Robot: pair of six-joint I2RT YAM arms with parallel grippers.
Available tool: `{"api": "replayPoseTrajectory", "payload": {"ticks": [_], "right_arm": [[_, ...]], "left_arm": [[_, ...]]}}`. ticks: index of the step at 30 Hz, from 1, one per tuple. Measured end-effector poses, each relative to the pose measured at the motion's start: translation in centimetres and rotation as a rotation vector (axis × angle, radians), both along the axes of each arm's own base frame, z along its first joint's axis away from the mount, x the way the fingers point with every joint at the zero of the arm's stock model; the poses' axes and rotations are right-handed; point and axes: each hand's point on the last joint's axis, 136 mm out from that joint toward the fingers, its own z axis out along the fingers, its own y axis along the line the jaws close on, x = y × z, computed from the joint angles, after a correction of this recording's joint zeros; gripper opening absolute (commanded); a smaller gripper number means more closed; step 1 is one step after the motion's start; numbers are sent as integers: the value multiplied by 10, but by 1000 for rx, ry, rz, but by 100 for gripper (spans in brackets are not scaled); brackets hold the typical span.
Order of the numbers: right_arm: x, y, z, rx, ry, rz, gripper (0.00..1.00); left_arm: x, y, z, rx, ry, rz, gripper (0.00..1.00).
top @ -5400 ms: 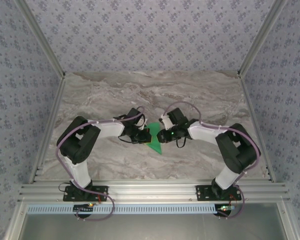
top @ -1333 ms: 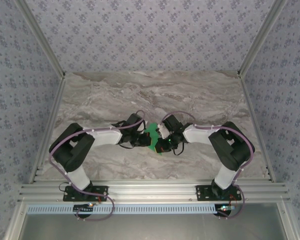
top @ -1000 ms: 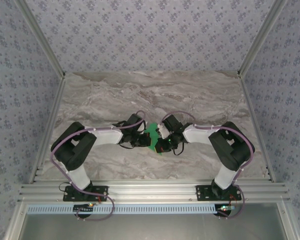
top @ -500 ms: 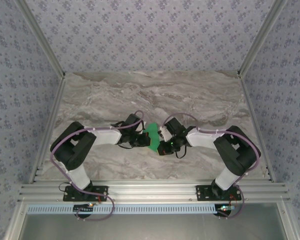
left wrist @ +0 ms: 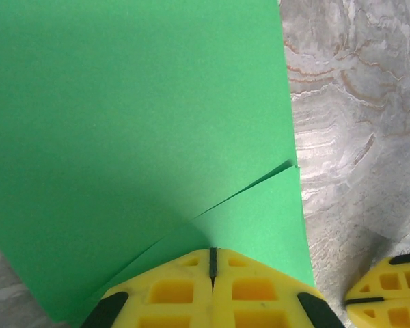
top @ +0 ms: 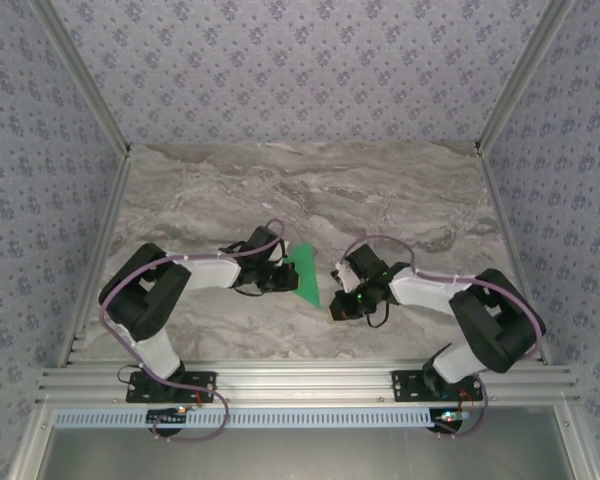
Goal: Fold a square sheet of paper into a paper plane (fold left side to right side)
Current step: Third fold the triangle at the center of the table, then fourth fold the wing at the center of the table.
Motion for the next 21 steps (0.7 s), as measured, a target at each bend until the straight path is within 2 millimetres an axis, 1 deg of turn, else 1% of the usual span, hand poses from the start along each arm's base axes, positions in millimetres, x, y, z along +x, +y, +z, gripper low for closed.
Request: {"api": "replayPoseTrajectory", "payload": {"ticks": [1,3,5,6,9,11,13,14,16,19,21], "right_arm": [[-4,-4,1,-9,10,0,5],[-7,-7,7,-8,5,4,13],[-4,-5,17,7,-27,15,19],[0,-4,21,12,-46,19,22],[18,4,35,28,-127,28,34],[34,10,46,48,-193,31,41],[49,18,54,72,-241,39,46],[56,23,57,83,-260,46,47],[69,35,60,105,-282,65,48],[86,50,60,130,-302,88,48],[93,55,55,131,-306,94,48]], "left_arm": [[0,1,1,3,-3,4,8],[0,4,4,4,-4,12,12],[4,8,14,-7,-16,29,17],[7,9,22,-21,-28,38,19],[18,16,56,-74,-93,72,26],[26,23,79,-107,-140,104,34],[31,32,94,-129,-174,134,38],[33,37,97,-135,-180,152,40],[33,46,92,-131,-165,179,43],[22,56,67,-104,-95,212,48],[15,60,52,-87,-50,225,50]]}}
